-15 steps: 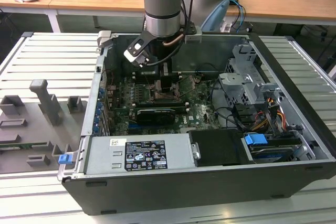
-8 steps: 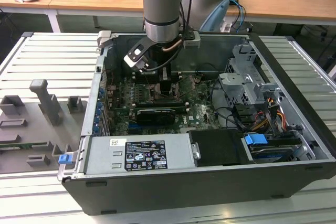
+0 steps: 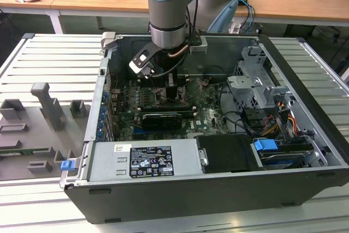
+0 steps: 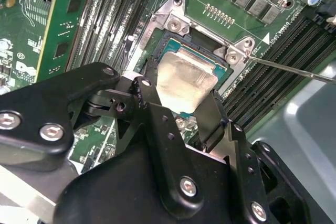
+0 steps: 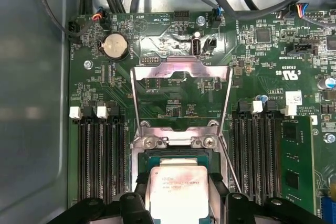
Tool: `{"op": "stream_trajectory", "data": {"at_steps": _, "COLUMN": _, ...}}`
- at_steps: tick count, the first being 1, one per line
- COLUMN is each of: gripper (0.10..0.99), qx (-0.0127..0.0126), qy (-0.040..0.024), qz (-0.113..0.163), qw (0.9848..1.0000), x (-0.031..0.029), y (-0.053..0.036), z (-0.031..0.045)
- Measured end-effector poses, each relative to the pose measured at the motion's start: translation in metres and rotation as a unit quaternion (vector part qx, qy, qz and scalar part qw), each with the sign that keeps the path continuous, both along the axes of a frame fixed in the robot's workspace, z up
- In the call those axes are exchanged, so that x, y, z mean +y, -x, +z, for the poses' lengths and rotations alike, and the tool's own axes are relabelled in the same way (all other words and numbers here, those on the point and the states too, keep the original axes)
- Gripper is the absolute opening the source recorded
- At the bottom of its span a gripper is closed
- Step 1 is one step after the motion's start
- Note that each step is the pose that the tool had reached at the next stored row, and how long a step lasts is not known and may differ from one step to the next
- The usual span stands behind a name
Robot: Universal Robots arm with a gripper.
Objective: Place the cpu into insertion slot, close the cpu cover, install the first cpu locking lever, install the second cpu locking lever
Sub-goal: 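Place the cpu into insertion slot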
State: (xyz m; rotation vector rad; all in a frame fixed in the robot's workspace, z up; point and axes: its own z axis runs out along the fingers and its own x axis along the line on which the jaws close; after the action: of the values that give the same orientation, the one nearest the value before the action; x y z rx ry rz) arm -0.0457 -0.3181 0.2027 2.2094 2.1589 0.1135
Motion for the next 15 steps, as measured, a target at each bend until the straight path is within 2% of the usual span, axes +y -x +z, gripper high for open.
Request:
{"op": "stream_trajectory", "data": {"at_steps": 8, "gripper": 0.541, "qx": 0.0, "qy": 0.0009, "qz": 0.0, "qw": 1.0, "x": 0.0, "y": 0.0, "z": -0.001}}
{"op": "stream_trajectory", "data": {"at_steps": 9, "gripper": 0.608, "qx": 0.0, "qy": 0.001, "qz": 0.0, "qw": 1.0, "x": 0.0, "y": 0.0, "z": -0.001}}
{"op": "stream_trajectory", "data": {"at_steps": 13, "gripper": 0.608, "qx": 0.0, "qy": 0.001, "qz": 0.0, "qw": 1.0, "x": 0.0, "y": 0.0, "z": 0.0064}}
{"op": "stream_trajectory", "data": {"at_steps": 14, "gripper": 0.592, "qx": 0.0, "qy": 0.0011, "qz": 0.0, "qw": 1.0, "x": 0.0, "y": 0.0, "z": 0.0075}}
{"op": "stream_trajectory", "data": {"at_steps": 15, "gripper": 0.525, "qx": 0.0, "qy": 0.0011, "qz": 0.0, "qw": 1.0, "x": 0.0, "y": 0.0, "z": 0.0085}}
